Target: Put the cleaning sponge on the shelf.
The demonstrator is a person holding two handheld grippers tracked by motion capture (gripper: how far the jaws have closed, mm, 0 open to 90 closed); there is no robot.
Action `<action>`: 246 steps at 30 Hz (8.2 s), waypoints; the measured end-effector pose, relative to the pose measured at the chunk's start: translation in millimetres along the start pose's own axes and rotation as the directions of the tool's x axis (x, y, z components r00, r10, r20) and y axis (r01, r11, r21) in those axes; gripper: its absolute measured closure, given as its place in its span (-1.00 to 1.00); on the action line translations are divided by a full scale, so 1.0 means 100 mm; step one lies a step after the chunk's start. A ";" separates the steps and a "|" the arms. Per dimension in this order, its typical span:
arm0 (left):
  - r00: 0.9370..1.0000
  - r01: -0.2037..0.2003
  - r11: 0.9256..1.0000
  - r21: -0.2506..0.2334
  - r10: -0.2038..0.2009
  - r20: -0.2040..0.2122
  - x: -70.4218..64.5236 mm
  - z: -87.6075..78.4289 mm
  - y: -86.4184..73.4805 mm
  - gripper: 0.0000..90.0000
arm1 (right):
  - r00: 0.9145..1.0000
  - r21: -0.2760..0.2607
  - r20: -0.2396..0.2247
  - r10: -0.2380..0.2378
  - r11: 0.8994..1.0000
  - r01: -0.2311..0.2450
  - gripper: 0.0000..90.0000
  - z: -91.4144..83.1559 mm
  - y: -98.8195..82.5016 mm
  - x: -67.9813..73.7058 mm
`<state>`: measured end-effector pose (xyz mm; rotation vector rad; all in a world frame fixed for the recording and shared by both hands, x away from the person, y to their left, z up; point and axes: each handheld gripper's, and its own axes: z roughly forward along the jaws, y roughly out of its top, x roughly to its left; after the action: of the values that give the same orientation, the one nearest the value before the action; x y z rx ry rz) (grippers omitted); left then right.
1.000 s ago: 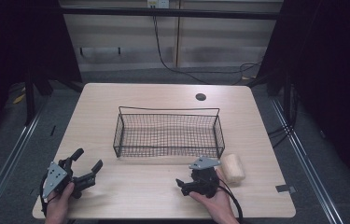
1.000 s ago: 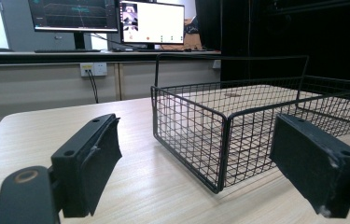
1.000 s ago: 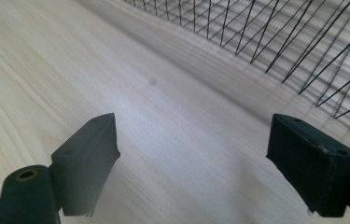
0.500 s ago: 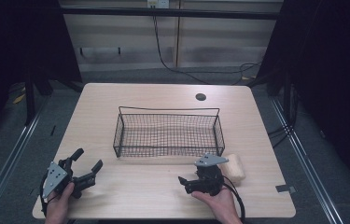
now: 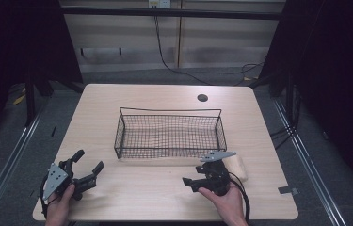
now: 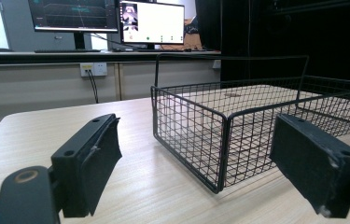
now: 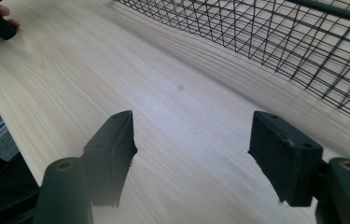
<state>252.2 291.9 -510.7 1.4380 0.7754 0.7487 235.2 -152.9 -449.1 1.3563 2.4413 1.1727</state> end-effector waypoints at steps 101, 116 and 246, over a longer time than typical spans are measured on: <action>1.000 0.002 1.000 -0.001 -0.002 -0.002 0.00 0.00 0.00 -0.65 | 0.926 0.413 0.173 0.337 0.829 -0.379 -0.54 -0.45 -0.05 -1.31; 1.000 0.002 1.000 -0.001 -0.002 -0.002 0.00 0.00 0.00 -0.65 | 0.927 0.450 0.166 0.337 0.811 -0.375 -0.38 -0.36 -0.06 -1.27; 1.000 0.001 1.000 -0.001 -0.001 -0.001 0.00 0.00 0.00 -0.65 | 0.946 0.426 0.065 0.317 0.849 -0.314 -0.36 -0.13 1.44 -1.07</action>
<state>252.1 291.8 -510.7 1.4362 0.7770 0.7490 390.1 -198.1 -371.0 1.9387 2.6602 0.6937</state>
